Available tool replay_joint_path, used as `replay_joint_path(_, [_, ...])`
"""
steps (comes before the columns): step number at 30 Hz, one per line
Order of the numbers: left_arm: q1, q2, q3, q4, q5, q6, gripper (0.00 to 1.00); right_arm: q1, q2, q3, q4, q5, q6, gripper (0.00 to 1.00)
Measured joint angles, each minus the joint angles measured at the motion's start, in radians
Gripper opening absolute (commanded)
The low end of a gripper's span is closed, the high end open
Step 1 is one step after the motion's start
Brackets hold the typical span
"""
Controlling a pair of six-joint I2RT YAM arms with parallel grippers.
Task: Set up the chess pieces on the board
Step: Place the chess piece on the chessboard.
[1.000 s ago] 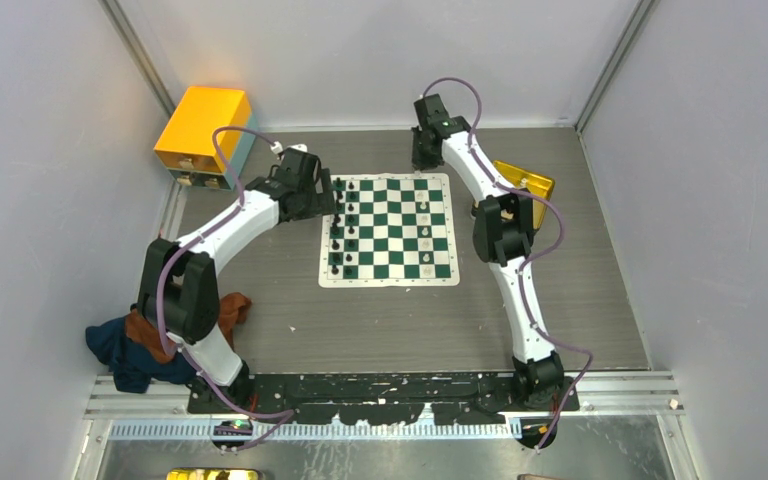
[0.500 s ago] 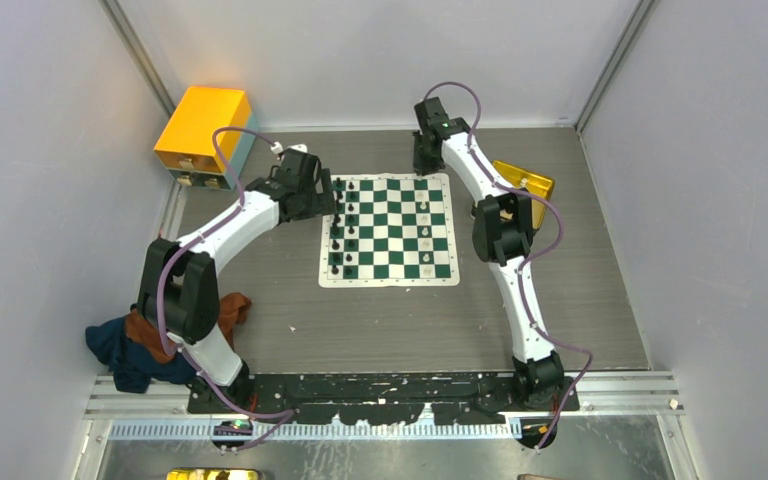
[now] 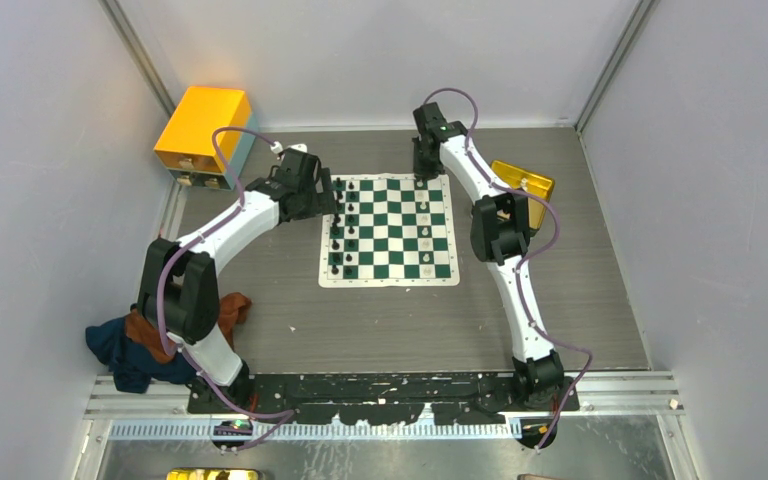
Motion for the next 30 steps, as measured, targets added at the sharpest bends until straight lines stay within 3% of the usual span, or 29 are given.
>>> replay_joint_path(9, [0.0,0.0,0.0,0.001,0.0,0.0,0.98,-0.003,0.002,0.002,-0.006,0.0,-0.003,0.03])
replay_joint_path(21, [0.0,0.004,0.0,0.008,0.0,0.0,0.98,-0.007,0.011,0.011,-0.006,-0.003,-0.01,0.25])
replay_joint_path(30, [0.0,0.021,0.0,0.009,0.005,0.0,0.98,-0.009,0.021,0.023,-0.008,-0.011,-0.018,0.31])
